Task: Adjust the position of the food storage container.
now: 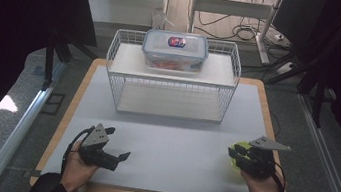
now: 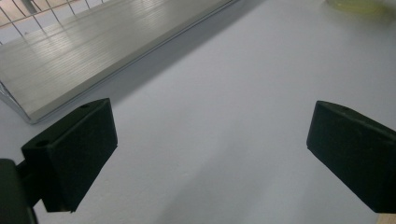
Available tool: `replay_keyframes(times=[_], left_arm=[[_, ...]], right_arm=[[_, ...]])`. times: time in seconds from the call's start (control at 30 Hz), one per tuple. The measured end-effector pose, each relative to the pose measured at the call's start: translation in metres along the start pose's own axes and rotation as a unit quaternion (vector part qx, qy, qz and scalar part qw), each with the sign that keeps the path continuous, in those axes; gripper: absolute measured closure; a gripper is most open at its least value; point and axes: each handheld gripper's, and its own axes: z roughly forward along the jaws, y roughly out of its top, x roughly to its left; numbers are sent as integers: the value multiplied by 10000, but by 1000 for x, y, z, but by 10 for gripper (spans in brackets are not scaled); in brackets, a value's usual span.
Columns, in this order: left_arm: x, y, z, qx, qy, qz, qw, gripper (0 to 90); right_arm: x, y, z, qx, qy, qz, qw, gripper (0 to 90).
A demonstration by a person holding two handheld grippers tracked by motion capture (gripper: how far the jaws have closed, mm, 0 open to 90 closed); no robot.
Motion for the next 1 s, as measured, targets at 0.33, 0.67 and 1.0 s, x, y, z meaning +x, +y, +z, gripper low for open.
replay_keyframes(times=[0.33,0.67,1.0], left_arm=[[0,0,2,66,-3,-2,10000,22],[-1,0,3,134,2,-1,9999,26],[-3,0,5,185,-18,32,9998,26]], right_arm=[[-43,-22,-30,18,-808,486,9955,900],[-71,-41,-31,273,-1195,854,9888,900],[-79,-56,-13,725,-912,987,9883,899]])
